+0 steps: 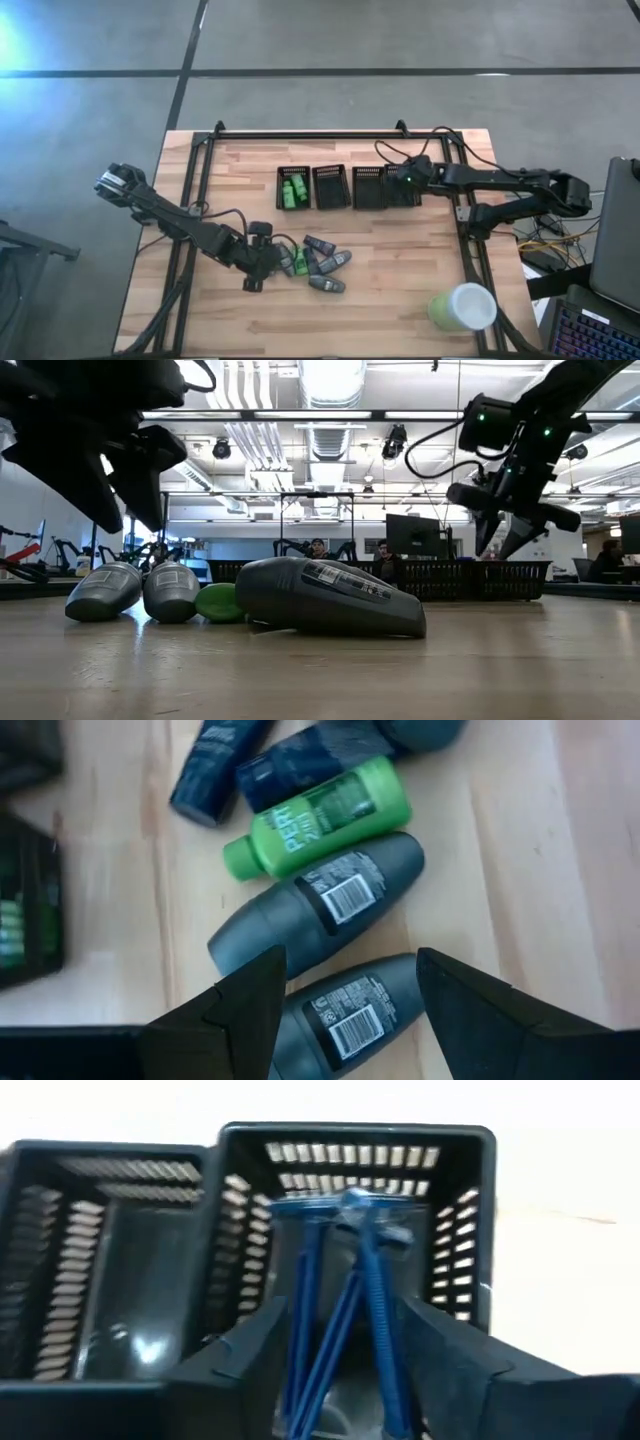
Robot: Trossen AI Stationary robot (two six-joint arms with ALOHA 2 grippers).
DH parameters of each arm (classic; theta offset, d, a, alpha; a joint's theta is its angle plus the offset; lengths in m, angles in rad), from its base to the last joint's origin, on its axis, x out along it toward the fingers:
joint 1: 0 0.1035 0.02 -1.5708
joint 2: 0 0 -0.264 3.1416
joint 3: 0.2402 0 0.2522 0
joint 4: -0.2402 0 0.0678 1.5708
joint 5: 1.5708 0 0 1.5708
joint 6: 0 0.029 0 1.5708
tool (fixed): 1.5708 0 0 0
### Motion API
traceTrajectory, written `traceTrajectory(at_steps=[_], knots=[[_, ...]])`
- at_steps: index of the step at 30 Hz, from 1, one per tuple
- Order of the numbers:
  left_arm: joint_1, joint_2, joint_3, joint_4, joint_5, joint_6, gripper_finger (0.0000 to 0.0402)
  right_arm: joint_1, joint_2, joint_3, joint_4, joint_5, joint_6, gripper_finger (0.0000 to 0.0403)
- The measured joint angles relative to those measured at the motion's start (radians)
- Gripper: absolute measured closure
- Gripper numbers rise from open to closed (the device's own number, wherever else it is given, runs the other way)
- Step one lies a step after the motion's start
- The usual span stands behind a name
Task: Pick & Place Travel size toiletries
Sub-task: Put the roll-on into the center left black basket
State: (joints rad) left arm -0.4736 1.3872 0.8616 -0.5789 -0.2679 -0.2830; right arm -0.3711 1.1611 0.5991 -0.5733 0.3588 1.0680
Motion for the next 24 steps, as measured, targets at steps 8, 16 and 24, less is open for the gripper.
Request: traceTrajectory(at_steps=[8,16,24], knots=[[0.043,0.0,0.0,0.003,0.039,0.283,0.0172,0.118,-0.079,0.021,0.003,-0.001,-0.056,0.0137],[0.163,0.013,0.0,0.014,0.127,0.532,0.0172,0.212,-0.089,0.071,0.004,-0.001,-0.04,0.009],[0.212,0.098,0.0,0.033,0.197,0.799,0.0172,0.25,-0.084,0.084,0.001,-0.002,0.006,0.0061]])
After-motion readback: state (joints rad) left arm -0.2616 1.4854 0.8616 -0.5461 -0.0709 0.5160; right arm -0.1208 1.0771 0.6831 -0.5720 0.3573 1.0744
